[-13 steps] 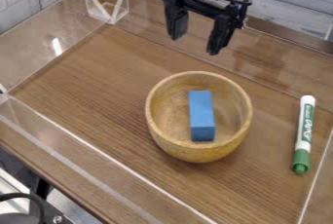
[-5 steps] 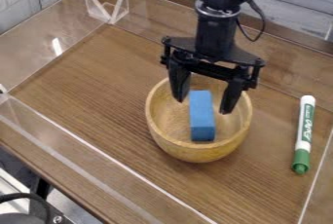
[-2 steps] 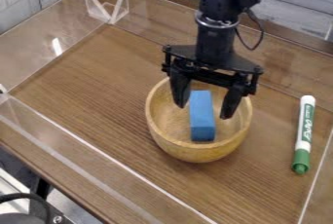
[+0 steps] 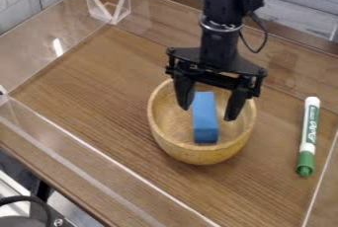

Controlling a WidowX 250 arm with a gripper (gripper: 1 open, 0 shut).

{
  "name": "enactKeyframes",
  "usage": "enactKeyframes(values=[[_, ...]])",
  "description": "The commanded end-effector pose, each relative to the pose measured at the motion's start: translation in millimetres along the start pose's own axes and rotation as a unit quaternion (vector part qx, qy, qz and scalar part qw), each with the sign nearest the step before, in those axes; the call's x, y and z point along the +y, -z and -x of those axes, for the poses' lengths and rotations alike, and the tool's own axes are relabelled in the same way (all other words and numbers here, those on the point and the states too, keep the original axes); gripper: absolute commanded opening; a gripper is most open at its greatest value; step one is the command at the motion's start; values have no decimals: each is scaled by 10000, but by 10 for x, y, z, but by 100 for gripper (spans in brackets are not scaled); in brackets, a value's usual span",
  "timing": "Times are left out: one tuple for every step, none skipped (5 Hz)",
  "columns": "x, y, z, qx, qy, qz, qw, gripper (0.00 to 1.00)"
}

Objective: Remove the blue block from inside the brown bowl and put it on the table

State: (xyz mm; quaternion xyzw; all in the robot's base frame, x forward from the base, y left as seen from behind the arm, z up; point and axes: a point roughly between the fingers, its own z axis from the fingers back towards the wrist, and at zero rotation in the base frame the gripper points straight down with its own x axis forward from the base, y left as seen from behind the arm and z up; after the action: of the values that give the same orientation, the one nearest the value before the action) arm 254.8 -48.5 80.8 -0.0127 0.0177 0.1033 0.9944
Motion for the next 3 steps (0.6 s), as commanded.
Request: enactKeyframes(values=[[8,-70,-55,-185,-18,27,9998,100],[16,-64,-65,-204,-35,12,9998,100],[24,-53,-72,-220,-57,-7,9997,100]])
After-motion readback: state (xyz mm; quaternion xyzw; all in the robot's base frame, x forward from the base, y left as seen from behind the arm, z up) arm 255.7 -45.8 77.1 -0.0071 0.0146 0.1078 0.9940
